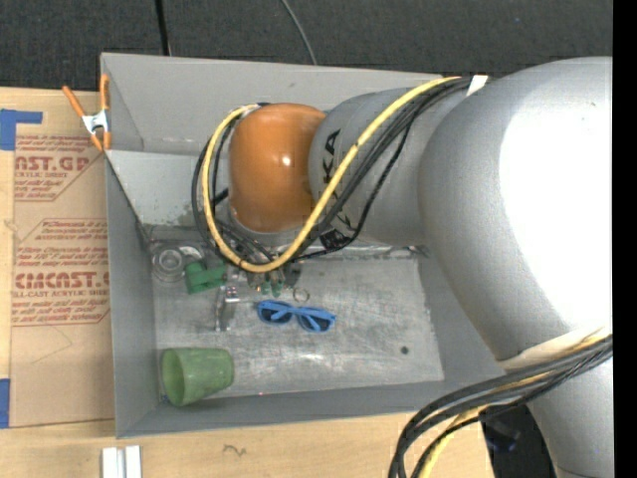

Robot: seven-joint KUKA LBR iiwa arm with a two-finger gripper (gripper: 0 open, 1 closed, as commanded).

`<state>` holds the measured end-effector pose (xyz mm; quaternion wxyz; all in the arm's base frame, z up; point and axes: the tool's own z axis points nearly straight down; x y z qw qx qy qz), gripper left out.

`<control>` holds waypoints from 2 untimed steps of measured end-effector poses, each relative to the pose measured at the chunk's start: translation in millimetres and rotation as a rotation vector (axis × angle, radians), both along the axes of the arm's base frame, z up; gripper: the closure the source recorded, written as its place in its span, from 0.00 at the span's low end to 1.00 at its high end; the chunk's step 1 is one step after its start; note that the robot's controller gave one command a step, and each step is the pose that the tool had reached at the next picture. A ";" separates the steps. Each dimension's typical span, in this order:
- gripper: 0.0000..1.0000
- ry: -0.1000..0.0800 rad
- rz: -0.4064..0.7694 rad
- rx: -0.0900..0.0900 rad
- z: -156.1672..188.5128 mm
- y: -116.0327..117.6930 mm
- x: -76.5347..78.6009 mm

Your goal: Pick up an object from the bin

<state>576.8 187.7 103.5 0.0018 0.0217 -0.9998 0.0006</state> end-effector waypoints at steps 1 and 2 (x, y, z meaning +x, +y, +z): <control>0.00 -0.019 -0.156 0.013 -15.3 -1.1 10.7; 1.00 -0.025 -0.158 0.011 -13.5 -3.2 12.8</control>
Offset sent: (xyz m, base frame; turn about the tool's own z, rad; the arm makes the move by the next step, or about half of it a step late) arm 0.0070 -0.0059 -0.0204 0.1589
